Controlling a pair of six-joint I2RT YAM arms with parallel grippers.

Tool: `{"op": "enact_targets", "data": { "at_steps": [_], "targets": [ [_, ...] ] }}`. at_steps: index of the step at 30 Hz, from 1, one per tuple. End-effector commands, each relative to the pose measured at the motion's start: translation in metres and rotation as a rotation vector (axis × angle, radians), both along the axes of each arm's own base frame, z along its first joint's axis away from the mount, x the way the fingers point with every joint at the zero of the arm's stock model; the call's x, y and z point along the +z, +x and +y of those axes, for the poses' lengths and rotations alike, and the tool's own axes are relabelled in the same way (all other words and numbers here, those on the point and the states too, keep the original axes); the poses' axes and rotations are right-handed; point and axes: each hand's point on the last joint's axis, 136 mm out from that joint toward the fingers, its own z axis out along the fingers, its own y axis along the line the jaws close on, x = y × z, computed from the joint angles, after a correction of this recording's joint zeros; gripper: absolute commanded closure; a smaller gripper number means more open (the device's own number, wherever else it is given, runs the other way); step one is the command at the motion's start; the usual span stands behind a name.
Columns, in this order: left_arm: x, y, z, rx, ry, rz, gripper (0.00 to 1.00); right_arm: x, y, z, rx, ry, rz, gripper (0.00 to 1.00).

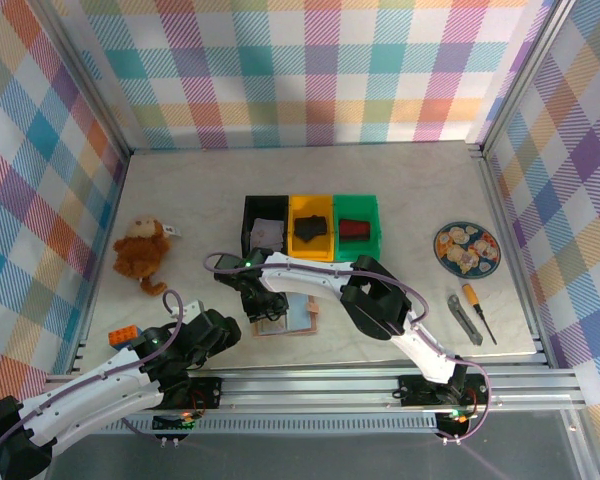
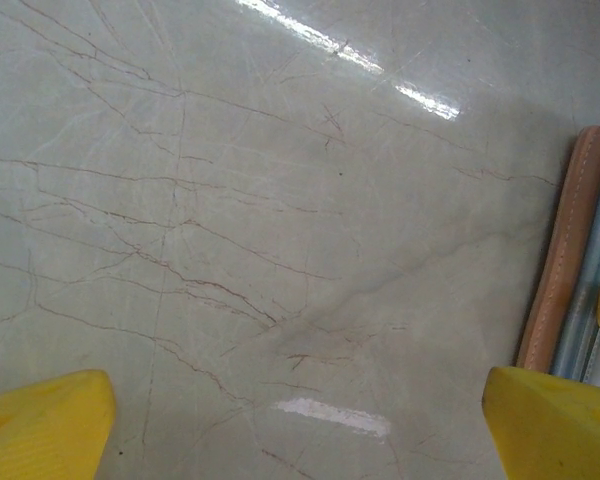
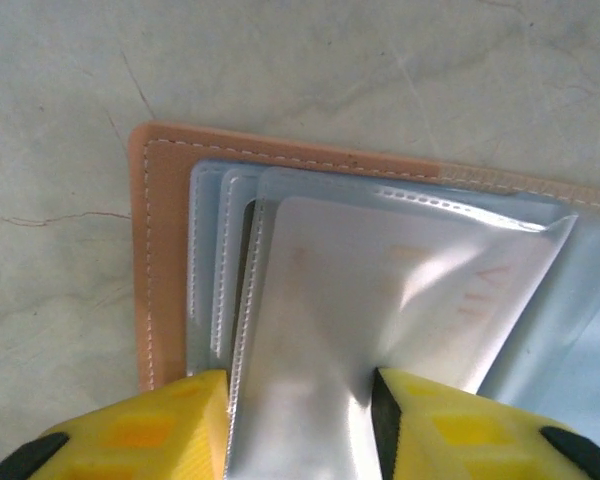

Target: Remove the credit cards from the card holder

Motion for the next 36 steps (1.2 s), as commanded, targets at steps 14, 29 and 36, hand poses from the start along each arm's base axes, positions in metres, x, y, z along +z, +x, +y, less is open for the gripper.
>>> {"op": "enact_targets", "data": {
  "at_steps": [14,29,36],
  "targets": [
    [-0.005,-0.004,0.001,-0.016,0.007,0.015,0.05,-0.007,-0.002,-0.015,0.01,-0.061,0.008,0.71],
    [-0.003,-0.002,-0.004,-0.021,-0.005,0.011,0.05,0.031,-0.003,-0.008,-0.001,0.073,-0.005,0.72],
    [0.002,0.003,-0.013,-0.033,-0.021,0.006,0.05,0.039,-0.002,-0.013,-0.002,0.103,-0.015,0.67]
  ]
}}
